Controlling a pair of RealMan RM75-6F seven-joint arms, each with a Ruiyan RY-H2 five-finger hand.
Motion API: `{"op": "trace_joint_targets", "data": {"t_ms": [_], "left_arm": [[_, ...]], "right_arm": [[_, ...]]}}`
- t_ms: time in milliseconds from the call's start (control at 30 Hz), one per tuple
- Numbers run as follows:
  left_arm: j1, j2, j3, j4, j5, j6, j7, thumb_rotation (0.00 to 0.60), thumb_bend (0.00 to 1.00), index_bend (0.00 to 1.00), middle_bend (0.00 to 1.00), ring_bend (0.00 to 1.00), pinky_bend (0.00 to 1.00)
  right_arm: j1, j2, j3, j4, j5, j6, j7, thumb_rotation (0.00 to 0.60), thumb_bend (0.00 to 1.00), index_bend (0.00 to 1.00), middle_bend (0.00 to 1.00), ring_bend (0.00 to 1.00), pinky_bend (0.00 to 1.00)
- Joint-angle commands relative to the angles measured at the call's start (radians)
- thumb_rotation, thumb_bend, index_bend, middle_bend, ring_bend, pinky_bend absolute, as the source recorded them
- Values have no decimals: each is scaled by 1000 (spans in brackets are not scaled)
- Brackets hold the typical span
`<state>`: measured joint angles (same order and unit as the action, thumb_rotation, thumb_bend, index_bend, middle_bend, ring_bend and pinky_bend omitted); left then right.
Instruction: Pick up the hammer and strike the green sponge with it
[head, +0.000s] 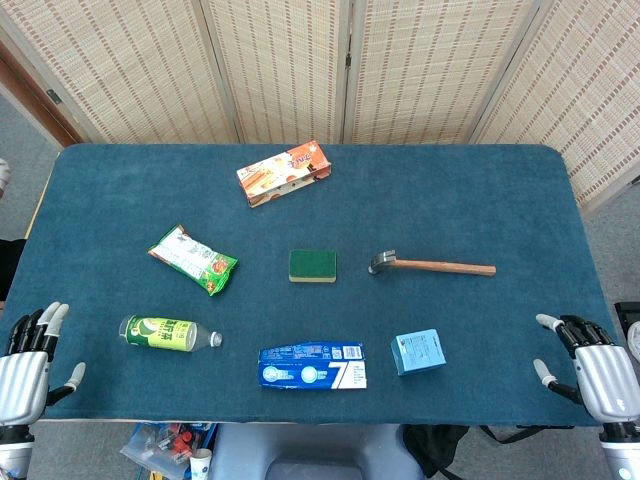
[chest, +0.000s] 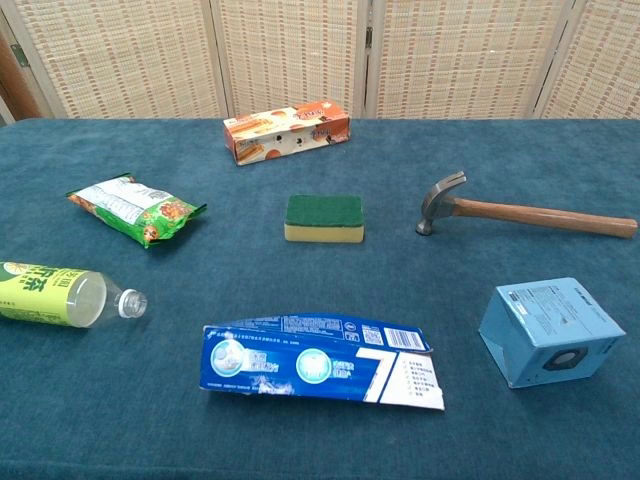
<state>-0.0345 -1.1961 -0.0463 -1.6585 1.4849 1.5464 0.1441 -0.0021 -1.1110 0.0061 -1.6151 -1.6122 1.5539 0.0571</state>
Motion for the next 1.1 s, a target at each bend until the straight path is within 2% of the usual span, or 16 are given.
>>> {"op": "trace_joint_targets", "data": {"t_ms": [33, 500, 700, 933, 1100], "left_arm": [[0, 0, -1, 0, -1, 1, 0, 600, 305, 0, 0, 0, 0], [4, -2, 1, 2, -1, 3, -6, 600, 305, 0, 0, 0, 0], [6, -2, 3, 4, -1, 5, -10, 600, 305, 0, 0, 0, 0], [13, -4, 8, 9, 8, 14, -22, 600, 306, 0, 0, 0, 0], [23, -3, 11, 17, 7, 24, -36, 600, 305, 0, 0, 0, 0]], "right_arm": [[3, 0, 0, 0, -1, -3, -2, 600, 303, 237, 324, 203, 239], [8, 8, 1, -12, -4, -3, -10, 600, 303, 237, 324, 202, 239], [34, 30, 20, -46, -1, -25, -48, 600, 302, 237, 324, 203, 239], [130, 84, 72, -144, 42, -148, -120, 600, 303, 237, 326, 203, 239], [216, 105, 122, -207, 131, -270, -184, 600, 303, 237, 325, 203, 239]]}}
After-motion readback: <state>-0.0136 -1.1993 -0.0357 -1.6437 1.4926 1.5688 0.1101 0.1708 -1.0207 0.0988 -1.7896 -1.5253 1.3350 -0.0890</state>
